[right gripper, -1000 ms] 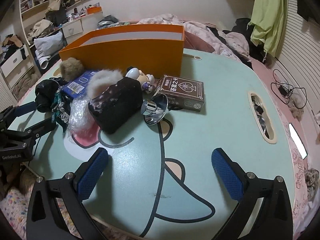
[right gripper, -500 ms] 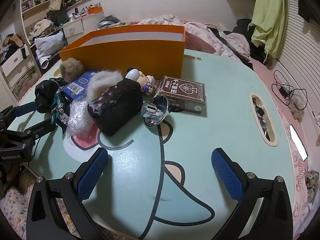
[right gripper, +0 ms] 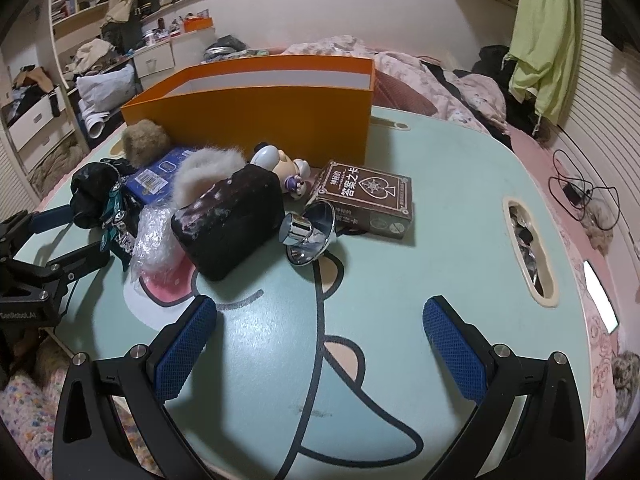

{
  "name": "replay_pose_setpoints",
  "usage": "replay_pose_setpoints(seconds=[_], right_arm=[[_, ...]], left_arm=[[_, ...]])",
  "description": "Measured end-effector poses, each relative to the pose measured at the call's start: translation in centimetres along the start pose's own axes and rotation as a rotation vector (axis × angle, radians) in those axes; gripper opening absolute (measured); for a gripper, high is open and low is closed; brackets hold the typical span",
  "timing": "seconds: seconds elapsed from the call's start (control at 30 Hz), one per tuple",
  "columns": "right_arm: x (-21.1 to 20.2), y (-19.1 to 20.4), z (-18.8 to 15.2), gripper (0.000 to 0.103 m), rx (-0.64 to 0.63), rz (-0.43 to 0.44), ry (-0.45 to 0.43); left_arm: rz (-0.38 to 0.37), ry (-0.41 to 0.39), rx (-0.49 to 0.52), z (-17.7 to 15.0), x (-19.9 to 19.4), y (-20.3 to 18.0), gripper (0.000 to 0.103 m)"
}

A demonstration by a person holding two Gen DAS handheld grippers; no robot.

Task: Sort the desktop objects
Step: 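Grasp the black bag with lace trim on the table with the left gripper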

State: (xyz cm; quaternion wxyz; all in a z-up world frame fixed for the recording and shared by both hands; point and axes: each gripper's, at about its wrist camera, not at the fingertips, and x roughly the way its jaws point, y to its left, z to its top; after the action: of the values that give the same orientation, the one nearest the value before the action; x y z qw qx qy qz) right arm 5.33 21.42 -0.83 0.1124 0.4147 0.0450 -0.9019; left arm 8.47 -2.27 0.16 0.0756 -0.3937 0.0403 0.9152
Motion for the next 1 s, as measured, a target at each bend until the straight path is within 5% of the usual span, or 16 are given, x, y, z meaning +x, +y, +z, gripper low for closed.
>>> replay_pose_setpoints(seconds=[0.27, 0.4, 0.63, 0.9, 1.0], right_arm=[[0.1, -0.2, 0.0, 0.103, -0.006, 0.008, -0.015], [0.0, -0.6, -0.2, 0.103, 0.010, -0.002, -0.026], [0.0, -0.7, -0.2, 0.103, 0.014, -0.005, -0.028], [0.1, -0.7, -0.2, 0.103, 0.014, -0.005, -0.027], [0.1, -0.7, -0.2, 0.103, 0.014, -0.005, -0.028]], left_arm=[[-0.012, -0.012, -0.011, 0.0, -0.4, 0.4, 0.103], [-0.074, -0.107, -0.153, -0.2, -2.5, 3.6, 0.100], [-0.140, -0.082, -0.260, 0.0, -2.0, 6.5, 0.076], [-0.140, -0.117, -0.180, 2.6, -2.1, 3.9, 0.073], [-0.105, -0.045, -0.211, 3.7, -0.1, 4.1, 0.066]])
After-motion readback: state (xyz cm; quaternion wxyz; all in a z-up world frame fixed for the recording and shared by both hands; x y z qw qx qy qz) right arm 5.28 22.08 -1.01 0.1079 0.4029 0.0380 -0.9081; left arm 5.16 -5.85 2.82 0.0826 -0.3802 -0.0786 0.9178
